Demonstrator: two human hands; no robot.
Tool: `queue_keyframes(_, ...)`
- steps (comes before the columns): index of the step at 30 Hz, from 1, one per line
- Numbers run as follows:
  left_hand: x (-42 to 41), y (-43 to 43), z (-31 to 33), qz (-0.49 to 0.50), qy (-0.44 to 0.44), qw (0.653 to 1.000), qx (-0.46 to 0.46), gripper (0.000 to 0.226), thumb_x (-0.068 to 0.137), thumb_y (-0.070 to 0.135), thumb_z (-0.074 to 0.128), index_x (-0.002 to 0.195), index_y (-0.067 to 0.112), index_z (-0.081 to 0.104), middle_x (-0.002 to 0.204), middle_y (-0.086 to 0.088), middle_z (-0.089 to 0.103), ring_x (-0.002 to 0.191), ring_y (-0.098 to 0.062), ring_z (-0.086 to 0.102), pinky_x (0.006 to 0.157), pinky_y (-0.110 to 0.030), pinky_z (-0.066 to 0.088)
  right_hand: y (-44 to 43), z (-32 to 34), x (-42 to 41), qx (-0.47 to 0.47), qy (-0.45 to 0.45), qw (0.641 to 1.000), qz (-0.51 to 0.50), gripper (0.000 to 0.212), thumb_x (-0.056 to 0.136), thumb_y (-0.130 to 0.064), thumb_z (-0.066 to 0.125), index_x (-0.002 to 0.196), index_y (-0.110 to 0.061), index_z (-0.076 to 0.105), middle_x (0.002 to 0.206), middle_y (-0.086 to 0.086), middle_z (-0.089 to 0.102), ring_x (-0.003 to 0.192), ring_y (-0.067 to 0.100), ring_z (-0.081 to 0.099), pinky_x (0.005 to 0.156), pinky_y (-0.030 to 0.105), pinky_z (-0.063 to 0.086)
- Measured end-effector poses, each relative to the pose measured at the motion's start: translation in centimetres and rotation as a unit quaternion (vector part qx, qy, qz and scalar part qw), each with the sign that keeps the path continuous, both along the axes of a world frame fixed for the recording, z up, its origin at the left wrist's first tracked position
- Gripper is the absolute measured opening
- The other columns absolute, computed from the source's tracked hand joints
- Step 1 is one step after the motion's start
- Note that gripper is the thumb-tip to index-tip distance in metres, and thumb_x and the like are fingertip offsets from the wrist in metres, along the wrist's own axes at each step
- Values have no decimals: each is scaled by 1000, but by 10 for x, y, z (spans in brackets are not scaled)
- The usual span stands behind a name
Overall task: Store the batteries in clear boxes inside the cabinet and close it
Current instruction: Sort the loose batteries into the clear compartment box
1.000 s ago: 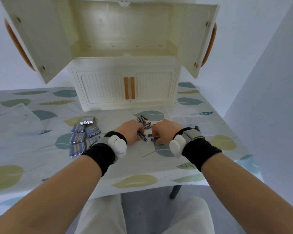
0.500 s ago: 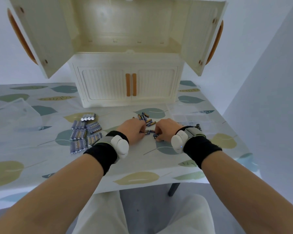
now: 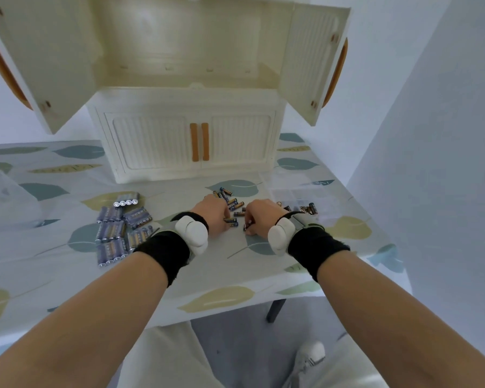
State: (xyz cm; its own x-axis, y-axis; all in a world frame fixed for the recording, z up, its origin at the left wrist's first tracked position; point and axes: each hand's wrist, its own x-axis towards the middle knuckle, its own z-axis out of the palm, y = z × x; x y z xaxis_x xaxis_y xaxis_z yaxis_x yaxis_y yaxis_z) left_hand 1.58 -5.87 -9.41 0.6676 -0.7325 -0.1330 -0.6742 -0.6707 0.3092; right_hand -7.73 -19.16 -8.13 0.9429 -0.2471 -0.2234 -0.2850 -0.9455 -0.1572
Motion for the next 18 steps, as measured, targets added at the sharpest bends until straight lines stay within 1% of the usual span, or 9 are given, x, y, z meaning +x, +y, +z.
queue_keyframes(2, 0, -3, 0, -9, 4, 1000, 3, 24, 88, 26, 68, 109, 14, 70, 118, -11, 66, 108, -28, 62, 85, -27, 43, -3, 0, -1, 3, -9, 1000, 7, 23, 85, -24, 75, 104, -12, 68, 108, 10, 69, 101, 29, 65, 72, 27, 43)
queue_keyframes(6, 1, -7, 2, -19, -4, 1000, -4, 15, 85, 22, 69, 99, 17, 70, 110, -6, 71, 103, -27, 64, 83, -27, 44, -6, -2, -3, -3, -36, 998, 42, 28, 85, -25, 74, 112, -18, 70, 112, 7, 70, 103, 28, 65, 77, 26, 43)
queue_keyframes(8, 2, -7, 3, -21, -7, 1000, -6, 12, 84, 19, 69, 96, 17, 69, 107, -4, 71, 102, -26, 64, 81, -26, 43, -9, -3, -4, -2, -48, 997, 52, 27, 84, -27, 75, 110, -20, 72, 109, 6, 71, 100, 26, 65, 75, 25, 44)
queue_keyframes(11, 5, -8, 5, -10, -14, 1000, -20, 7, 84, 16, 68, 89, 21, 66, 102, -2, 69, 99, -25, 63, 77, -25, 42, -17, 0, -3, 14, -72, 995, 63, 22, 82, -30, 77, 101, -19, 74, 103, 3, 72, 96, 24, 66, 75, 27, 46)
queue_keyframes(13, 7, -10, 7, 11, -18, 998, -54, 7, 85, 16, 67, 85, 21, 62, 96, -2, 66, 96, -25, 62, 74, -26, 40, -23, 6, -5, 21, -99, 993, 61, 19, 84, -28, 75, 99, -18, 72, 102, 2, 71, 94, 22, 64, 75, 25, 43)
queue_keyframes(14, 6, -13, 10, 20, -20, 997, -74, 6, 86, 17, 67, 86, 19, 62, 94, -2, 65, 94, -25, 62, 73, -27, 41, -28, 10, -6, 30, -123, 991, 52, 17, 84, -26, 75, 98, -17, 72, 100, 1, 71, 93, 21, 64, 76, 25, 44)
queue_keyframes(16, 3, -25, 18, 28, -30, 992, -118, 3, 86, 17, 64, 88, 16, 62, 93, -3, 66, 90, -25, 61, 74, -30, 45, -41, 18, -12, 59, -176, 982, 22, 12, 84, -21, 73, 94, -17, 70, 95, 1, 71, 89, 21, 64, 78, 27, 48)
queue_keyframes(18, -3, -38, 25, 33, -42, 985, -166, 3, 86, 17, 62, 87, 15, 63, 91, -3, 68, 87, -23, 61, 74, -32, 49, -54, 26, -17, 75, -217, 973, -9, 9, 84, -19, 70, 93, -16, 69, 93, 1, 70, 84, 19, 61, 74, 26, 45)
